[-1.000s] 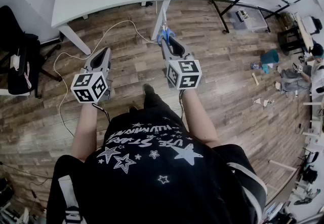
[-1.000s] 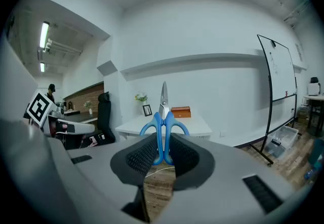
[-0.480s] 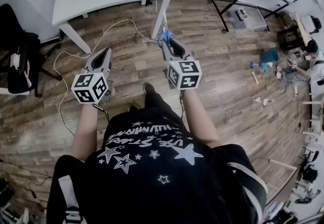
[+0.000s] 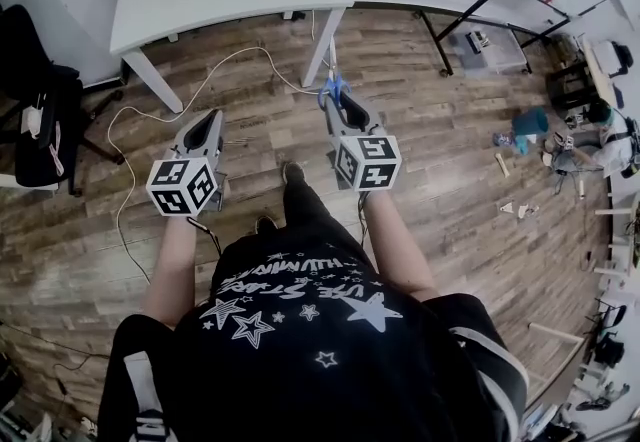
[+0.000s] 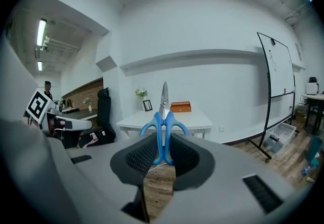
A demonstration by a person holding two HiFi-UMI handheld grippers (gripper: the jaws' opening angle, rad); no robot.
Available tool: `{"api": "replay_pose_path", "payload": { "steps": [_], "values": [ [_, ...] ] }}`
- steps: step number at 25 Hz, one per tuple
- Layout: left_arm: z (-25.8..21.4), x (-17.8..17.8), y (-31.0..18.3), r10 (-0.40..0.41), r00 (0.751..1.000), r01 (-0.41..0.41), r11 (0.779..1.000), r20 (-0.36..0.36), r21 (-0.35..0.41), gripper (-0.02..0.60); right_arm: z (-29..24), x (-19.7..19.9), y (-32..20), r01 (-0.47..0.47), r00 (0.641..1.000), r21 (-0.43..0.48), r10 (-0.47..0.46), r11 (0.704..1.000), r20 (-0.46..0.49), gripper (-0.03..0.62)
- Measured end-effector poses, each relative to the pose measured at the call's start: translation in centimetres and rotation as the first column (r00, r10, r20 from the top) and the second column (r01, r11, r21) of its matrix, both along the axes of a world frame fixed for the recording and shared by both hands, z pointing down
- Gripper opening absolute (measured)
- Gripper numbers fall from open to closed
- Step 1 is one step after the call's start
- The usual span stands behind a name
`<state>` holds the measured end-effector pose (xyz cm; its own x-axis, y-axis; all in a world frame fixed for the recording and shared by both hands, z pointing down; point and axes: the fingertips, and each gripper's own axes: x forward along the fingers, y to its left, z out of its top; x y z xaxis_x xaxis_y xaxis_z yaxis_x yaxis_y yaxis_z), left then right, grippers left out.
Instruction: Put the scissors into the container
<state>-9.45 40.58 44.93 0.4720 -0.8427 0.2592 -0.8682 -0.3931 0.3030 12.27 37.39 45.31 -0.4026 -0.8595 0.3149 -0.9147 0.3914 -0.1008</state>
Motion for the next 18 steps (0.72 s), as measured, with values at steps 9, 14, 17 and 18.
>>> {"api": "replay_pose_path", "payload": {
  "steps": [9,14,17,18],
  "values": [
    [0.4,-2.6,-3.2,-0.04,0.999,0.04,0.999,0.013,-0.016,0.018,-0.2,-2.6,-4.7,0.028,0.999,-0.001,-0.028,1.0,0.041,0.1],
    [0.3,-4.4,-6.7,-0.076,0.997,0.077,0.997,0.03,-0.017,0.018,-0.4,-4.8,-9.6,0.071,0.996,0.012,-0.072,0.997,0.059,0.1],
    [0.4,-4.5,-9.8,-0.089,0.995,0.09,0.996,0.037,-0.018,0.018,-0.3,-5.0,-13.2,0.089,0.994,0.015,-0.09,0.996,0.062,0.1],
    [0.4,-4.4,-11.1,-0.094,0.995,0.095,0.995,0.039,-0.018,0.018,-0.2,-4.9,-14.5,0.093,0.993,0.012,-0.093,0.996,0.066,0.1]
  ]
}}
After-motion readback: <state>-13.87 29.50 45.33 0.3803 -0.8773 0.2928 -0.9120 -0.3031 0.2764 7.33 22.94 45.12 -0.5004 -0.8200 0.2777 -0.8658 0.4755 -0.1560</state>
